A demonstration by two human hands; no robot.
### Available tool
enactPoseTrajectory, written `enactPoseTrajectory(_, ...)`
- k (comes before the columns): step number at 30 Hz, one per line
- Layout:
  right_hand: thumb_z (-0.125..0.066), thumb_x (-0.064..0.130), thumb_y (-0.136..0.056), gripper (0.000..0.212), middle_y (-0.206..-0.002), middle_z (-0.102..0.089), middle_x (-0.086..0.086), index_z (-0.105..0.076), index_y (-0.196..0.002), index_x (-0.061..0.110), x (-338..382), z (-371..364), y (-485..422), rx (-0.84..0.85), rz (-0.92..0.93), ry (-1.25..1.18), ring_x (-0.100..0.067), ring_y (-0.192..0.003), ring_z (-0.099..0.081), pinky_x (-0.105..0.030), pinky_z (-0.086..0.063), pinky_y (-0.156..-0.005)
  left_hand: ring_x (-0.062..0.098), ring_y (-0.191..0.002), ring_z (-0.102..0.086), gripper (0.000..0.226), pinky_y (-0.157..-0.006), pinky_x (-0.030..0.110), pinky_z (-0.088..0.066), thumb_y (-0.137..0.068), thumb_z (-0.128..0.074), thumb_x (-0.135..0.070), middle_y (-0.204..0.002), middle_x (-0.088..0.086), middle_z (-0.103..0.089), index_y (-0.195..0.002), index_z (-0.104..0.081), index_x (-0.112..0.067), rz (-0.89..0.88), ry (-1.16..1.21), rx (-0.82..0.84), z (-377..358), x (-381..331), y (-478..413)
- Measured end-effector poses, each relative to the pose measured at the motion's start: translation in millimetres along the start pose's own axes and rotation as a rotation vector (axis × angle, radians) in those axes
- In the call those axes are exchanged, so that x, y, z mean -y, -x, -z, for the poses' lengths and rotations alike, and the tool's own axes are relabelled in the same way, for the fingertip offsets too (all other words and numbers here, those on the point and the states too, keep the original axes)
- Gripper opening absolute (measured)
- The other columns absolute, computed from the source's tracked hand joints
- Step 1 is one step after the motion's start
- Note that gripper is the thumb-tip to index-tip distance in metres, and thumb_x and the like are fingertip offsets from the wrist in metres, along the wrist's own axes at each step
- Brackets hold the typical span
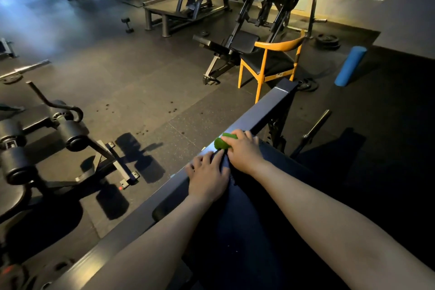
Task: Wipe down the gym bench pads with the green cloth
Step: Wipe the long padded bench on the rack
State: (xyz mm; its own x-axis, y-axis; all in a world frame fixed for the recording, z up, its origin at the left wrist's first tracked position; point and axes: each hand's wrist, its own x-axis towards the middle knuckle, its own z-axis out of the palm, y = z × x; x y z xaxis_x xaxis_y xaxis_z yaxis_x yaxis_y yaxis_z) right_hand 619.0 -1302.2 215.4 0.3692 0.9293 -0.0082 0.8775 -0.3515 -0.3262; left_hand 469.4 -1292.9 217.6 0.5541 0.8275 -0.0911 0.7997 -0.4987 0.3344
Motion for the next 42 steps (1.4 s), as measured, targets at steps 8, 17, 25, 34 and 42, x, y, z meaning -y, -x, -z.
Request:
enactPoseTrajectory(8, -0.047, 0.016, -0.093, 0.044, -0.125, -0.044, -0.01, -0.054, -0.134, 0.029, -35.2, 10.3, -16.1, -0.11, -0.227, 0.015, -0.033, -0.117, -0.044, -0.042, -0.029, -0.098, 0.026, -0.138, -0.025, 0.057, -0.114, 0.045, -0.018, -0.096, -0.033, -0.046, -0.156, -0.004, -0.034, -0.153, -0.028, -0.038, -0.044, -0.005, -0.045, -11.8, 3.3, -5.4)
enactPoseTrajectory(17, -0.042, 0.009, -0.09, 0.033, -0.126, -0.047, -0.017, -0.057, -0.119, 0.013, -48.7, 7.0, -0.7, -0.195, -0.485, -0.01, -0.038, -0.117, -0.046, -0.043, -0.032, -0.099, 0.026, -0.136, -0.025, 0.058, -0.113, 0.044, -0.019, -0.096, -0.03, -0.048, -0.154, -0.002, -0.035, -0.153, -0.028, -0.036, -0.061, 0.002, -0.058, -13.2, 4.2, -7.3)
enactPoseTrajectory(25, -0.037, 0.029, -0.101, 0.029, -0.116, -0.046, -0.007, -0.054, -0.123, 0.022, 5.5, -13.7, 34.3, -0.156, -0.168, -0.228, -0.032, -0.106, -0.045, -0.04, -0.041, -0.092, 0.027, -0.137, -0.026, 0.058, -0.116, 0.045, -0.018, -0.096, -0.033, -0.045, -0.153, -0.003, -0.037, -0.153, -0.028, -0.034, -0.055, 0.04, -0.054, -13.9, 4.5, -6.3)
enactPoseTrajectory(34, -0.052, 0.028, -0.096, 0.039, -0.135, -0.042, -0.01, -0.053, -0.134, 0.023, -52.2, 21.7, 26.9, -0.207, -0.423, -0.092, -0.035, -0.125, -0.039, -0.044, -0.029, -0.104, 0.025, -0.135, -0.029, 0.056, -0.115, 0.045, -0.019, -0.092, -0.033, -0.048, -0.149, -0.005, -0.04, -0.148, -0.033, -0.037, -0.067, 0.02, -0.077, -19.0, 5.5, -8.8)
enactPoseTrajectory(42, -0.045, 0.02, -0.095, 0.028, -0.124, -0.05, -0.012, -0.061, -0.115, 0.008, -48.0, 17.7, 34.7, -0.226, -0.382, 0.068, -0.034, -0.115, -0.042, -0.042, -0.034, -0.096, 0.025, -0.135, -0.029, 0.055, -0.114, 0.046, -0.021, -0.094, -0.036, -0.047, -0.149, -0.004, -0.041, -0.148, -0.034, -0.036, -0.073, 0.001, -0.09, -19.9, 5.2, -9.4)
